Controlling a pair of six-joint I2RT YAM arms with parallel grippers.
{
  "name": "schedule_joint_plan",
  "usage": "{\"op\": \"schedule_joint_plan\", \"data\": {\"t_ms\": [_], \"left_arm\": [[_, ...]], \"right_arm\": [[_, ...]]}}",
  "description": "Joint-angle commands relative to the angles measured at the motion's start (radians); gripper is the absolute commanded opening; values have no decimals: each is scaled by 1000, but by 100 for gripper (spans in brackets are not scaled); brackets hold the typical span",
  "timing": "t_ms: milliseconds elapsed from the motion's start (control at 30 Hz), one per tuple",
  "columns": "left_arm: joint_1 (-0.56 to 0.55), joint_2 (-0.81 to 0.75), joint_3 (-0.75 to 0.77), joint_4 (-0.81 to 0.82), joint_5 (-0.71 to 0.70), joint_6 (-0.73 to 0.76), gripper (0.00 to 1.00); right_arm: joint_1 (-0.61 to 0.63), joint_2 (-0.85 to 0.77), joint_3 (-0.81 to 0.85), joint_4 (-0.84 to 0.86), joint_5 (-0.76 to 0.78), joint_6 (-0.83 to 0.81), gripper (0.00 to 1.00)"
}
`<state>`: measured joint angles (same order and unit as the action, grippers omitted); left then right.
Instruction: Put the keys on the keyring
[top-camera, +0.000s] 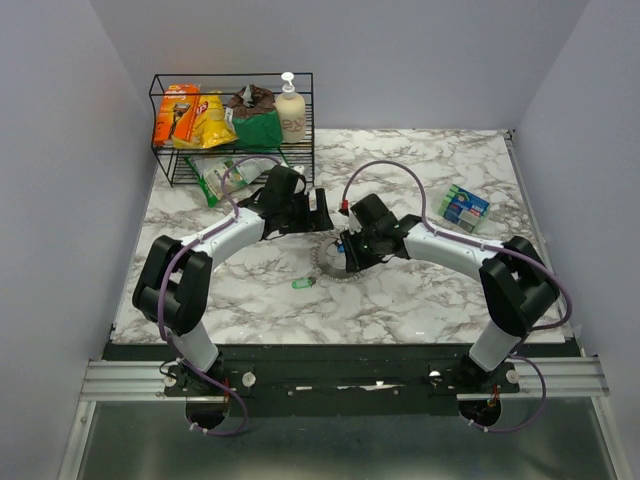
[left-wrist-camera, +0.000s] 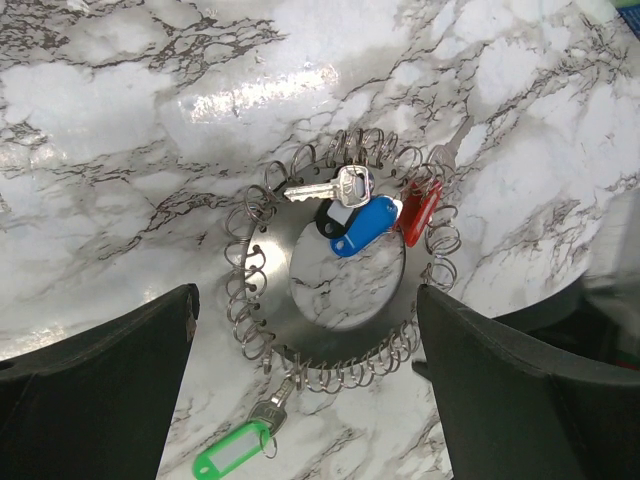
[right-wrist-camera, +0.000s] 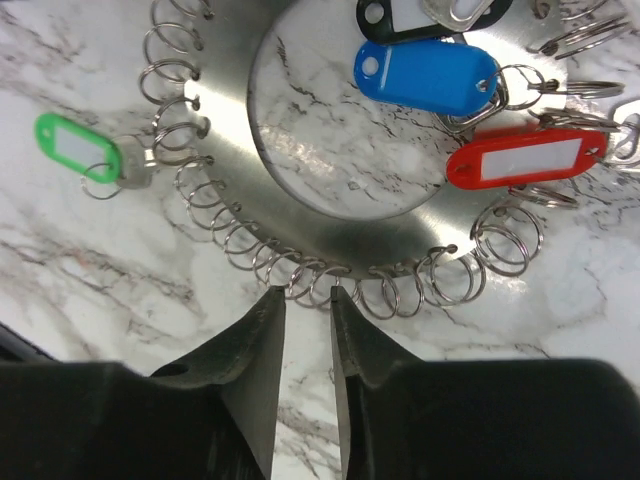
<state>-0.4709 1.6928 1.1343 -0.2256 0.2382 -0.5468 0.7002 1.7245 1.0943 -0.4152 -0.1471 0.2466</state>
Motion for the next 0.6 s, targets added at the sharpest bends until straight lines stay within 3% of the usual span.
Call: {"op": "schedule_joint_plan", "data": {"t_ms": [0, 267, 467, 567], "left_arm": [[14, -35, 8, -6, -33, 24, 99], [26, -35, 21, -20, -31, 34, 99], [29, -28, 33, -24, -23, 41, 99], [31, -22, 42, -26, -17, 41, 99]], "right_arm": [[1, -85, 12, -59, 59, 13, 48], [-21, -141, 61, -82, 172, 51, 83], [-134, -180, 52, -48, 74, 100, 99], [-212, -210, 13, -7, -17, 118, 100]]}}
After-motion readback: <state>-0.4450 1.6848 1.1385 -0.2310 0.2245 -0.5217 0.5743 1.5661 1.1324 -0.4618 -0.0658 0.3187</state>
